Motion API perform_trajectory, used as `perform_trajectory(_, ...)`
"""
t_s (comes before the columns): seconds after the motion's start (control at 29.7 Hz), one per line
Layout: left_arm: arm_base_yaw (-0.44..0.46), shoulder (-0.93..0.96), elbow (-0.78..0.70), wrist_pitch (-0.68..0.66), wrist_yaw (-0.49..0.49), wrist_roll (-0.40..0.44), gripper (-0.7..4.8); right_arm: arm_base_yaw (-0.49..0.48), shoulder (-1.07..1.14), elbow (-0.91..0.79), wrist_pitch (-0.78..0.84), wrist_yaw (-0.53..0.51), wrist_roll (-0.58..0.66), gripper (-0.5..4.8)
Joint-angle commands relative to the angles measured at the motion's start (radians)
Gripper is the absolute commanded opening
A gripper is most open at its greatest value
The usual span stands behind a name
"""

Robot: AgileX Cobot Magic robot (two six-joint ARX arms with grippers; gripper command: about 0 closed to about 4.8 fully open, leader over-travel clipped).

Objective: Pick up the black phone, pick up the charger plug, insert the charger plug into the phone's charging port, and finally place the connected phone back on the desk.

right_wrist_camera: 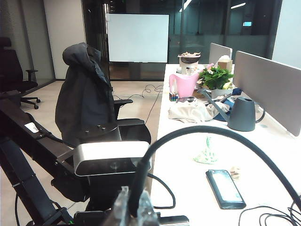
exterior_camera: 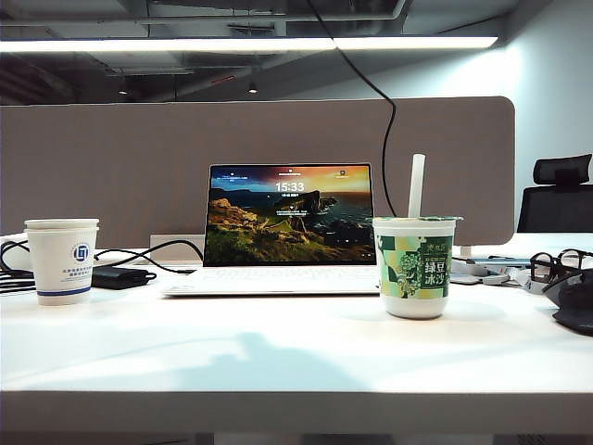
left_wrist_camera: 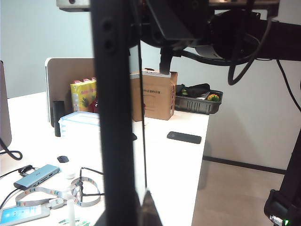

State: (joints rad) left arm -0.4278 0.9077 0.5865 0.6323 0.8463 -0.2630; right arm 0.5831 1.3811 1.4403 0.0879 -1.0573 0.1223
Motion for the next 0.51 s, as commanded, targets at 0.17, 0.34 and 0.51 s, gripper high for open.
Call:
perform_trajectory(0.17,0.001,-0.006,0.010,0.094,-0.045,-0.014,-0.06,0.000,-0.006,0.000,-0.032,-0.018,-0.004,-0.01)
perform_trajectory(0.34,0.002,-0.006,0.010,0.109,-0.049,-0.033,-0.06,0.000,-0.006,0.000,-0.077,-0.018,-0.026,-0.01)
perform_trajectory(0.51,0.002,-0.006,0.010,0.110,-0.049,-0.033,-0.06,0.000,-0.006,0.000,-0.091,-0.020,-0.026,-0.01)
